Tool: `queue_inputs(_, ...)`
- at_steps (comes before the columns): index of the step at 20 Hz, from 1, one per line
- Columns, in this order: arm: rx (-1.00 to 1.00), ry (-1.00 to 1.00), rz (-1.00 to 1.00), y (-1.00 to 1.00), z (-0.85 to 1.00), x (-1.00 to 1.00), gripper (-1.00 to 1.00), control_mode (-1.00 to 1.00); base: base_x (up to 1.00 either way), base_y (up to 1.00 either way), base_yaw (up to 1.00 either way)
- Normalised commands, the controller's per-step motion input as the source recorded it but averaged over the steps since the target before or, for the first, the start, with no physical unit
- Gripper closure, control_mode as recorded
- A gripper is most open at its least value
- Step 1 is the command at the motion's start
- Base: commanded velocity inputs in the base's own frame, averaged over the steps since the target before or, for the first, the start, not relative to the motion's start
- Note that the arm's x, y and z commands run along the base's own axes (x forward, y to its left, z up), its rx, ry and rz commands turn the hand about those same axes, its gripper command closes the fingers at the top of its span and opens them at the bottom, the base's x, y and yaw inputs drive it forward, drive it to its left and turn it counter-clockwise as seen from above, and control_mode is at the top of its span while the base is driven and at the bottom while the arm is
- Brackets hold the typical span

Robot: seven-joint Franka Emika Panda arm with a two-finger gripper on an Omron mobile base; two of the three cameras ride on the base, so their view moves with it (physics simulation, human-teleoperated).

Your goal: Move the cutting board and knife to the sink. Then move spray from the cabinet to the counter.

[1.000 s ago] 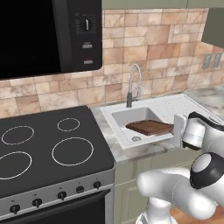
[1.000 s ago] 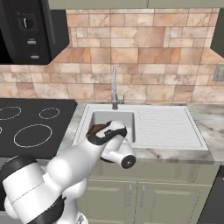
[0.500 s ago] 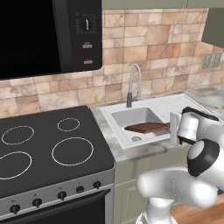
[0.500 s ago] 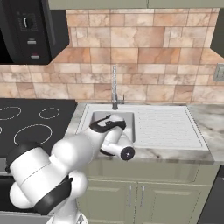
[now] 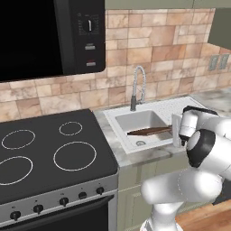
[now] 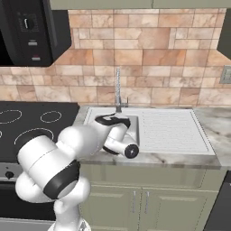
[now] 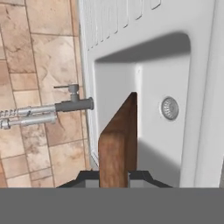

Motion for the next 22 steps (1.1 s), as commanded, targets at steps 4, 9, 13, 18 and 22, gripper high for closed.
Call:
queue_inputs(4, 0.00, 0.03, 0.00, 0.00, -0.09, 0.22, 1.00, -1.00, 0.00, 0.00, 0.00)
queue_inputs(9, 0.00, 0.03, 0.00, -0.01, -0.09, 0.24, 1.00, -1.00, 0.00, 0.00, 0.00)
queue_inputs(13, 0.00, 0.01, 0.00, -0.01, -0.13, 0.23, 1.00, -1.00, 0.00, 0.00, 0.00)
queue_inputs(18, 0.00, 0.00, 0.00, -0.02, -0.17, 0.24, 1.00, -1.00, 0.00, 0.00, 0.00)
queue_inputs(22, 0.00, 0.00, 0.00, 0.00, -0.19, 0.22, 1.00, -1.00, 0.00, 0.00, 0.00)
